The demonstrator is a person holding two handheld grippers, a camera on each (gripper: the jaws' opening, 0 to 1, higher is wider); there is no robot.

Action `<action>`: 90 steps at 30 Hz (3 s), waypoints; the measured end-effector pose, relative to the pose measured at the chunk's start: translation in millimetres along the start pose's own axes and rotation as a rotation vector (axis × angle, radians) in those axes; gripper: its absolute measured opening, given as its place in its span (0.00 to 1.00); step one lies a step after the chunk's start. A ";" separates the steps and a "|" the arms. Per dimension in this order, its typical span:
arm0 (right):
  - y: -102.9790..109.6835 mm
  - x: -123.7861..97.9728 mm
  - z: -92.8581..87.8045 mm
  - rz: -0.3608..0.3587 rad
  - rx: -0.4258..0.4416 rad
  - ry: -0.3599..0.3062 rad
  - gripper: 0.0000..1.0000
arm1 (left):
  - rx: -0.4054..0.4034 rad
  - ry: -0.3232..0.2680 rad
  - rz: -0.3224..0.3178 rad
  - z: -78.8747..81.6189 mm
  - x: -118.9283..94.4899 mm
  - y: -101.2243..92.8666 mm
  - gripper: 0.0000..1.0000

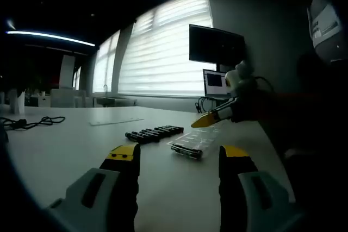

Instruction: Grip medicine bottles put into box

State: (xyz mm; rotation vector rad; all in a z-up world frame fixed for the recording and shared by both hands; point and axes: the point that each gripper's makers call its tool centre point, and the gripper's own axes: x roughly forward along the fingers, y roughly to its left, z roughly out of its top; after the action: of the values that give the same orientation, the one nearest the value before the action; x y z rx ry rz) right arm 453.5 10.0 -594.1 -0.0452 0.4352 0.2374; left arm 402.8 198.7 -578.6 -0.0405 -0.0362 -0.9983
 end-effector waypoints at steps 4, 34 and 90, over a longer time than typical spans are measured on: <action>-20.7 -0.7 5.1 -0.026 -0.023 -0.001 0.23 | 0.001 0.002 -0.001 -0.5 0.2 0.0 0.51; -83.4 44.7 32.2 -0.023 -0.025 0.075 0.14 | -0.009 0.007 0.002 -1.6 0.5 1.8 0.51; -97.6 101.0 -18.4 0.070 -0.089 0.610 0.09 | -0.024 -0.010 -0.011 1.3 0.0 1.2 0.51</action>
State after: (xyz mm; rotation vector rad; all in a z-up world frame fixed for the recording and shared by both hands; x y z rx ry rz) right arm 558.0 -64.5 -654.1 -0.1926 1.0340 0.3113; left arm 403.7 199.4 -577.3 -0.0672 -0.0335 -1.0100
